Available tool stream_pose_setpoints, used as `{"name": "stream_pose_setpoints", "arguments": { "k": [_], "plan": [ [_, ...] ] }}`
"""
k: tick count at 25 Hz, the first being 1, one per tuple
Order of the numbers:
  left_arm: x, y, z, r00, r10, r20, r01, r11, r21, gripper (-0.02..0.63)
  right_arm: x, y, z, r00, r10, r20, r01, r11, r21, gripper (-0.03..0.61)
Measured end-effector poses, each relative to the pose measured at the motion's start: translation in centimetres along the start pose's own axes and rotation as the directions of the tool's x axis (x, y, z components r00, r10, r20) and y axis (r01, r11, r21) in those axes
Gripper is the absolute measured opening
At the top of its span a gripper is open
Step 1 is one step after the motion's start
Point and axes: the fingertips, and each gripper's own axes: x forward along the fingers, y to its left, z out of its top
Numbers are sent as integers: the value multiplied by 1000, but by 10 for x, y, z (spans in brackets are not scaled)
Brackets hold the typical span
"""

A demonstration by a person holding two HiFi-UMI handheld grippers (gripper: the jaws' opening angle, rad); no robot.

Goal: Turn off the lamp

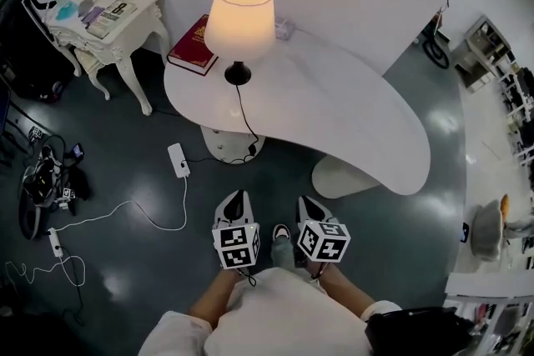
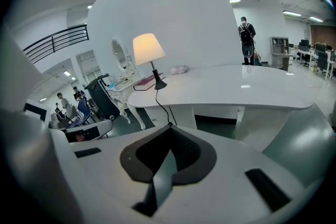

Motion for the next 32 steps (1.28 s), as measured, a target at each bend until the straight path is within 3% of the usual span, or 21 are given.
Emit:
{"name": "stream_pose_setpoints", "arguments": {
  "k": [4,11,22,32],
  "plan": [
    [15,-6,-1,999,24,41,-23,999,-43,7,19,-17,0,999,45,-30,-45,999,-6,-2],
    [55,-12,-21,997,65,39,-63,997,-54,8,62,-46,-10,992,105,-75,-107,994,-24,-2],
    [127,23,-121,993,98,-67,-100,994,-35,6,160,-79,-71,983,133,-125,-134,991,0,-2],
    [189,49,-195,995,68,-71,-71,997,-34,8,231,-121,-140,990,72,-125,-67,997,39,-2]
  ]
}}
